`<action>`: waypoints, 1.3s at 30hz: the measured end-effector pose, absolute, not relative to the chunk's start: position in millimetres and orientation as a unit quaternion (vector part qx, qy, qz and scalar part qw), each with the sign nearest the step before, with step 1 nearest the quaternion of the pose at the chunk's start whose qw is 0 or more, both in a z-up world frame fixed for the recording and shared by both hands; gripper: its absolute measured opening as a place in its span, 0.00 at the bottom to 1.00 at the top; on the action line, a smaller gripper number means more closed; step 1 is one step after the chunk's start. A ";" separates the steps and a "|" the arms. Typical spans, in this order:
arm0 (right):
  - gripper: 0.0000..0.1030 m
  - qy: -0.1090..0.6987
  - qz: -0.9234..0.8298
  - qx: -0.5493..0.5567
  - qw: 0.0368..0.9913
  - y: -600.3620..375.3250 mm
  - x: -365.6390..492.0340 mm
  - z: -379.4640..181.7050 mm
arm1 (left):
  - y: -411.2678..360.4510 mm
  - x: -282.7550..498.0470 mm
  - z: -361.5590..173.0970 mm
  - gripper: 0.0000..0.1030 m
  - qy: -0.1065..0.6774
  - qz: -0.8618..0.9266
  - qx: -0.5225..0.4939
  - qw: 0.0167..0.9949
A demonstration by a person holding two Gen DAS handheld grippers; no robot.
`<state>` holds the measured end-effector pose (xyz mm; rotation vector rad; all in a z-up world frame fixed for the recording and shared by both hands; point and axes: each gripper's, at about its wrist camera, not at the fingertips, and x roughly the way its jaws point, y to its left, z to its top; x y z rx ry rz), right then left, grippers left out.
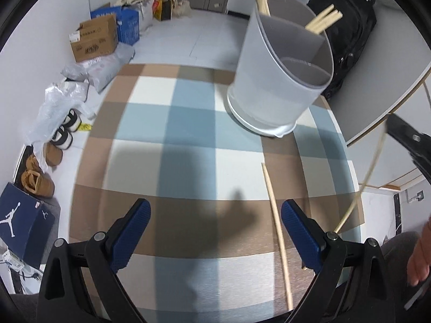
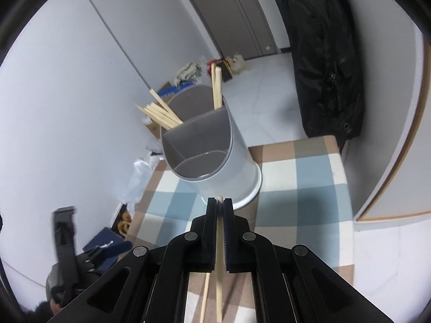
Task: Organize utensils
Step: 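Grasp the last chopstick with the left tool while the right tool lifts its chopstick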
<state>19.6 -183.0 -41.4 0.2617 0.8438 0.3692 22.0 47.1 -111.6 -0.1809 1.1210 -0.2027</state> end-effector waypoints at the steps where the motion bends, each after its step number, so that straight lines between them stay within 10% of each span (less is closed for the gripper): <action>1: 0.03 0.401 0.184 0.131 0.888 -189.1 18.1 -39.1 | 43.9 23.1 -111.6 0.92 0.533 -0.097 -0.086 0.836; 12: 0.03 0.326 0.223 0.159 0.905 -222.3 -8.8 -23.0 | -4.6 44.8 -126.0 0.91 0.580 -0.091 -0.042 0.808; 25: 0.03 0.299 0.222 0.163 0.914 -237.5 -17.5 -15.1 | -26.4 49.4 -141.3 0.67 0.608 -0.069 0.013 0.791; 39: 0.03 0.303 0.203 0.179 0.914 -246.3 -15.4 -16.9 | -49.1 45.5 -131.2 0.02 0.604 -0.098 0.028 0.790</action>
